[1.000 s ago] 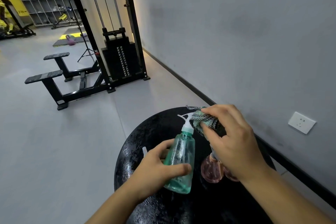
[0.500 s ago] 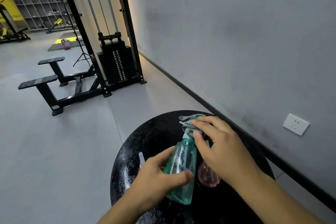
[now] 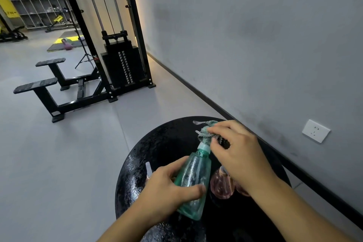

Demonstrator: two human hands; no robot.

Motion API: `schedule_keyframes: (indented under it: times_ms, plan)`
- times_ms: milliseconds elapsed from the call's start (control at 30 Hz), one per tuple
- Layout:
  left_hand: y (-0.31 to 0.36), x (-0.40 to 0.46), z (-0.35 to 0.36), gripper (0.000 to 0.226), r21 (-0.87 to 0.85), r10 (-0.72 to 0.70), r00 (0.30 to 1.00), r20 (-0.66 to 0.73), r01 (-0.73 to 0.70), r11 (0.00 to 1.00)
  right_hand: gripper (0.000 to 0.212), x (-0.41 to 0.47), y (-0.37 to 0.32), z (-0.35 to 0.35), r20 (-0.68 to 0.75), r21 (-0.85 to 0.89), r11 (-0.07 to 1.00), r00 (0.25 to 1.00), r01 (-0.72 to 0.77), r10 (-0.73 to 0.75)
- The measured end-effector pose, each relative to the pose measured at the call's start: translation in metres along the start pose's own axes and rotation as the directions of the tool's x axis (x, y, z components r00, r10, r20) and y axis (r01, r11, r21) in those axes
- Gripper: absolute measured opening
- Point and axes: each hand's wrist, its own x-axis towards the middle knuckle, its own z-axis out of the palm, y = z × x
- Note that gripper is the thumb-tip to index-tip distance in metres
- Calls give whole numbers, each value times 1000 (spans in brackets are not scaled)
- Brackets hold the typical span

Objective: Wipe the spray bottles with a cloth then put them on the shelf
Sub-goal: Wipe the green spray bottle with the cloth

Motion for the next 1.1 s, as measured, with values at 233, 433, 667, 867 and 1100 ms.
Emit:
schedule_keyframes:
  times_ms: [233, 433, 667, 867, 1100]
  plan:
    - [-2, 1, -2, 55, -19, 7, 999, -33, -7, 1000, 32, 3, 9, -2, 20, -62, 998, 1000, 8, -6]
    - [-1, 1, 0, 52, -44, 14, 1000, -28, -15, 999, 38, -6, 0, 9, 108, -190, 969, 984, 159, -141]
    - [1, -2, -5, 55, -46, 11, 999, -37, -13, 999, 37, 2, 12, -4, 54, -183, 983, 998, 27, -18]
    - [2, -2, 0, 52, -6, 21, 999, -25, -21, 1000, 37, 0, 9, 2, 141, -148, 987, 989, 61, -40]
    - [4, -4, -4, 53, 4, 18, 1000, -25, -18, 1000, 32, 5, 23, -5, 30, -83, 997, 1000, -4, 7]
